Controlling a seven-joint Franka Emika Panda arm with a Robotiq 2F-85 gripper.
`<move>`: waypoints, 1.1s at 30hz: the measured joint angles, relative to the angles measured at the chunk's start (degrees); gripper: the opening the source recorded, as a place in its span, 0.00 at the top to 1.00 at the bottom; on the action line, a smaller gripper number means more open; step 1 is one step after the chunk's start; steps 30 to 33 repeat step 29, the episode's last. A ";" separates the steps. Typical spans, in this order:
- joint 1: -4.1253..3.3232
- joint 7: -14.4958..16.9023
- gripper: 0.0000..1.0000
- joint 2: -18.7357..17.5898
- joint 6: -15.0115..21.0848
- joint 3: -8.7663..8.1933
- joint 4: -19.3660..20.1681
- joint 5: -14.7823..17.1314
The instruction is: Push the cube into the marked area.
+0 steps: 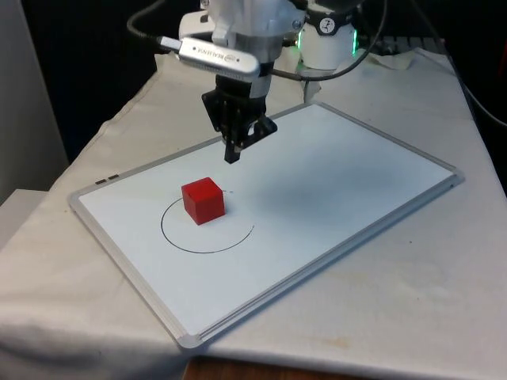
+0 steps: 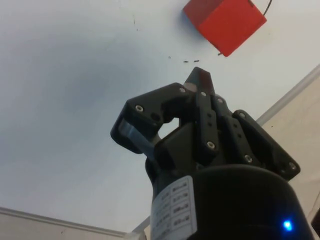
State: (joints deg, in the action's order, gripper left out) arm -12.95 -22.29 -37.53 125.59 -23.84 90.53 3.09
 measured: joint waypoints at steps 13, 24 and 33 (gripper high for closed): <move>-0.11 4.41 1.00 2.52 -1.38 -0.06 -0.57 -0.52; -0.11 8.42 1.00 4.70 -2.81 -0.06 -1.49 -1.09; -0.06 9.80 1.00 5.10 -3.15 -0.06 -1.95 -1.09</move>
